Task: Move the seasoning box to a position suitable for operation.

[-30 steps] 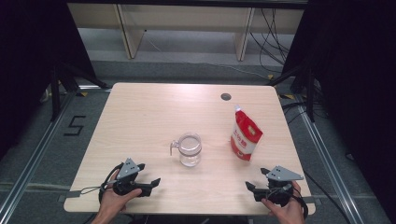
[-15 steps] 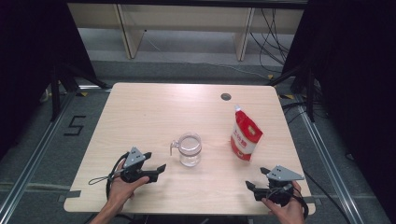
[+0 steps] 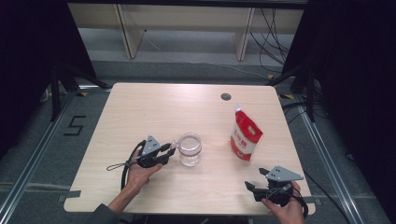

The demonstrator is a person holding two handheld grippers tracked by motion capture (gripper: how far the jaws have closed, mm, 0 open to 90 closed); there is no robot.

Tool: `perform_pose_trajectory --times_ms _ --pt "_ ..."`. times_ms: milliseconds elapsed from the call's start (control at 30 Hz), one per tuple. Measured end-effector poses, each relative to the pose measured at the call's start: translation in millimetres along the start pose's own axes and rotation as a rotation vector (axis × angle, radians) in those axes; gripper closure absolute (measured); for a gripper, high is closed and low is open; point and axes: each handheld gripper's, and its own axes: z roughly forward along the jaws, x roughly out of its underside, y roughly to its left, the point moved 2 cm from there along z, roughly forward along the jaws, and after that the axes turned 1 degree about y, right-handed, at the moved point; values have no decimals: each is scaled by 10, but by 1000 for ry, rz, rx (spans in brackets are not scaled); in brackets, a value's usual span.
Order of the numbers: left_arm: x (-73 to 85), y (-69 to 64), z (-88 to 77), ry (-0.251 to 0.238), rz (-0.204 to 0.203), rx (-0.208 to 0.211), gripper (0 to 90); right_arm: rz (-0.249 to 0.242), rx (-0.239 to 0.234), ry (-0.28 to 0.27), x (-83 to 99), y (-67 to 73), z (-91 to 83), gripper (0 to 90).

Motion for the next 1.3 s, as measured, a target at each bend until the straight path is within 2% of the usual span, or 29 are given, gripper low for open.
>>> perform_pose_trajectory --times_ms 33,67,133,267,300,333,400,433,567,633,667,700,733,767,800,833,867,933,1100,1133,1200,1233,1267,1300 --pt "-11 -4 7 -1 -2 1 699 0 0 0 0 0 0 248" --pt "-18 -12 18 -3 -1 8 721 -26 0 -6 -4 -21 6 248" --pt "-32 -24 33 -2 40 -5 755 -26 -11 -8 -1 -21 17 249" --pt "-30 -22 40 -6 48 -2 768 -32 -6 -4 -2 -20 9 254" --pt "-29 -22 39 -9 47 5 767 -30 -17 -4 -2 -15 16 260" --pt "-28 -30 37 -15 64 19 767 -28 -12 1 -2 -9 9 260" --pt "-25 -47 37 -13 57 24 768 -18 -16 3 -3 3 4 260" --pt "-26 -60 32 -13 70 28 768 -18 -16 3 -3 3 4 260" --pt "-14 -136 17 -10 73 54 768 -11 -16 0 -2 2 1 270" --pt "-4 -183 0 -8 69 63 768 -37 -17 -21 -20 2 -6 273" --pt "-2 -216 -21 -2 94 72 768 -26 -21 -18 -22 14 -8 273" --pt "6 -246 -28 0 77 82 767 -25 -23 -16 -23 19 -6 273" --pt "6 -246 -28 0 77 82 766 -25 -23 -16 -23 19 -6 273" --pt "11 -263 -36 0 79 93 766 -47 -19 -21 -25 3 2 274" --pt "12 -271 -53 5 99 93 765 -48 -24 -15 -27 6 4 274" --pt "21 -294 -58 3 88 105 765 -47 -21 -19 -29 13 6 274" --pt "20 -311 -80 13 102 111 764 -46 -26 -20 -31 21 6 274" --pt "24 -316 -84 13 100 120 764 -35 -34 -13 -30 30 5 274" --pt "41 -342 -115 13 100 128 760 -35 -30 -14 -24 32 7 274" --pt "45 -352 -122 15 100 124 760 -51 -29 -20 -29 17 7 274" --pt "47 -357 -127 20 104 125 759 -38 -29 -18 -30 32 2 276" --pt "53 -364 -132 20 99 124 759 -57 -30 -23 -33 19 0 277" --pt "53 -352 -129 5 114 134 758 -37 -35 -16 -27 35 -8 277" --pt "53 -352 -129 5 114 134 757 -37 -35 -16 -27 35 -8 277"
